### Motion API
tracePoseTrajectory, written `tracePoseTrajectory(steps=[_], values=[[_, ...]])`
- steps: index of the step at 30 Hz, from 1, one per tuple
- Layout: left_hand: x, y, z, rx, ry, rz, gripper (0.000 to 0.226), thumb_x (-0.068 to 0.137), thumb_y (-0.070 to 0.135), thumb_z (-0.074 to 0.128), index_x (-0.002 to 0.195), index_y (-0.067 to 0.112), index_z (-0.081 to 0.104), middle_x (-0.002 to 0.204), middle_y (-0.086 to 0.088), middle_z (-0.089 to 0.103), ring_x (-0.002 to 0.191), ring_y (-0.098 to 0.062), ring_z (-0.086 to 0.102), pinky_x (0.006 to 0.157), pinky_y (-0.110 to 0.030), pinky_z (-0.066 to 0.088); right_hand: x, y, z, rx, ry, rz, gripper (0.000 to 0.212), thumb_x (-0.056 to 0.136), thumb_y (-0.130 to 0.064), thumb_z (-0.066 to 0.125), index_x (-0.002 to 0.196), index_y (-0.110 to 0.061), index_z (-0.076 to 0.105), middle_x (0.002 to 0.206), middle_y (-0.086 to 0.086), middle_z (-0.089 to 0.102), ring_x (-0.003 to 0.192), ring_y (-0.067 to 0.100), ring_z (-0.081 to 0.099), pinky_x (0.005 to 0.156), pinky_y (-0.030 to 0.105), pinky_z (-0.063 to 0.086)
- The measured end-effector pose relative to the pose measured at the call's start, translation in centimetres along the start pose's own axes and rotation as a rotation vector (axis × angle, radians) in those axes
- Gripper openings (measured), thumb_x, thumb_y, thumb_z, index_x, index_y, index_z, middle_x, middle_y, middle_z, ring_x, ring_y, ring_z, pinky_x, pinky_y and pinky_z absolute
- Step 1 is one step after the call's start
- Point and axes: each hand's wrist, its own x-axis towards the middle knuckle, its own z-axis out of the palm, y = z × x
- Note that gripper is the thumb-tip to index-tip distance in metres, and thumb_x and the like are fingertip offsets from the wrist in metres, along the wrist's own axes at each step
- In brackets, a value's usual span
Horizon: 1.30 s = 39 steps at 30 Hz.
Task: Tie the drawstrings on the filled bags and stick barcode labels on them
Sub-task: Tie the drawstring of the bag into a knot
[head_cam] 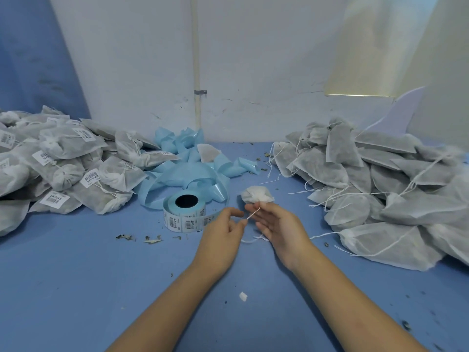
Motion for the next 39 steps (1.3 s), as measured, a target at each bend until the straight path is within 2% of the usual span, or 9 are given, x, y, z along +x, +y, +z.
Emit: tracePoseTrajectory(steps=[6, 15, 18, 20, 22, 25, 30, 33, 39], values=[[0.1, -1.1, -1.2, 0.445, 0.145, 0.144, 0.016, 0.097, 0.030, 0.049, 0.093, 0.019, 0.060, 0.086, 0.009, 0.053, 0.081, -0.011, 0.052, 0.068, -0.030, 0.039, -0.1, 0.3, -0.1, -0.292, 0.082, -0.163, 0.018, 0.094, -0.010, 0.054, 0.080, -0.011, 0.065, 0.063, -0.002, 0.064, 0.054, 0.009, 0.049, 0.051, 0.014, 0.041], [-0.4, -0.4, -0.8, 0.446, 0.193, 0.268, 0.015, 0.097, 0.027, 0.049, 0.096, 0.019, 0.062, 0.117, 0.015, 0.054, 0.087, -0.004, 0.052, 0.061, -0.023, 0.034, -0.1, 1.6, 0.1, -0.979, 0.129, -0.543, 0.018, 0.094, -0.021, 0.051, 0.076, -0.021, 0.051, 0.080, -0.011, 0.053, 0.077, 0.011, 0.050, 0.067, 0.024, 0.037], [-0.5, -0.6, -0.5, 0.441, 0.105, 0.310, 0.017, 0.097, 0.026, 0.047, 0.102, 0.019, 0.062, 0.135, 0.020, 0.049, 0.099, -0.004, 0.055, 0.065, -0.019, 0.033, -0.3, 1.8, -0.1, -1.201, 0.181, -0.598, 0.012, 0.097, -0.023, 0.047, 0.095, -0.023, 0.059, 0.098, -0.010, 0.057, 0.092, 0.014, 0.052, 0.074, 0.030, 0.038], [-0.3, -0.7, -0.4, 0.393, 0.065, 0.287, 0.017, 0.098, 0.026, 0.047, 0.107, 0.020, 0.061, 0.134, 0.017, 0.052, 0.101, -0.006, 0.055, 0.070, -0.021, 0.037, -0.5, 1.8, -0.3, -1.310, 0.196, -0.624, 0.025, 0.095, -0.018, 0.046, 0.116, -0.022, 0.059, 0.123, -0.009, 0.058, 0.109, 0.017, 0.050, 0.085, 0.033, 0.040], [-0.1, -0.6, -0.4, 0.281, 0.022, 0.219, 0.014, 0.098, 0.024, 0.048, 0.104, 0.020, 0.060, 0.115, 0.009, 0.064, 0.089, -0.011, 0.059, 0.076, -0.028, 0.046, -0.8, 1.7, -0.2, -1.342, 0.187, -0.637, 0.044, 0.092, -0.014, 0.047, 0.135, -0.024, 0.049, 0.145, -0.013, 0.043, 0.123, 0.016, 0.043, 0.095, 0.032, 0.039], [-0.1, -0.3, -0.6, 0.202, -0.004, 0.192, 0.012, 0.098, 0.023, 0.049, 0.100, 0.019, 0.061, 0.089, 0.009, 0.065, 0.081, -0.015, 0.063, 0.078, -0.038, 0.049, -1.1, 1.6, 0.0, -1.363, 0.179, -0.654, 0.057, 0.089, -0.013, 0.049, 0.144, -0.025, 0.038, 0.155, -0.017, 0.026, 0.127, 0.016, 0.040, 0.096, 0.034, 0.039], [-0.1, -0.2, -0.5, 0.418, 0.041, 0.335, 0.016, 0.097, 0.027, 0.049, 0.094, 0.018, 0.061, 0.143, 0.028, 0.034, 0.085, -0.003, 0.053, 0.058, -0.026, 0.036, -1.1, 1.7, -0.1, -1.350, 0.192, -0.682, 0.058, 0.088, -0.010, 0.051, 0.143, -0.024, 0.041, 0.154, -0.016, 0.028, 0.127, 0.017, 0.040, 0.096, 0.032, 0.038], [-0.1, -0.1, -0.3, 0.436, -0.032, 0.355, 0.013, 0.097, 0.026, 0.048, 0.091, 0.021, 0.059, 0.143, 0.044, 0.004, 0.088, -0.004, 0.052, 0.055, -0.025, 0.030, -1.1, 1.8, -0.1, -1.341, 0.191, -0.758, 0.057, 0.086, -0.005, 0.052, 0.140, -0.021, 0.046, 0.151, -0.012, 0.036, 0.124, 0.018, 0.043, 0.096, 0.031, 0.038], [-0.2, -0.4, -0.2, 0.430, -0.025, 0.368, 0.017, 0.099, 0.028, 0.044, 0.103, 0.020, 0.059, 0.136, 0.017, 0.045, 0.112, -0.005, 0.047, 0.074, -0.028, 0.044, -0.4, 2.2, -0.5, -1.093, 0.229, -0.823, 0.037, 0.094, -0.007, 0.052, 0.127, -0.020, 0.062, 0.133, -0.010, 0.058, 0.112, 0.015, 0.051, 0.092, 0.019, 0.036]])
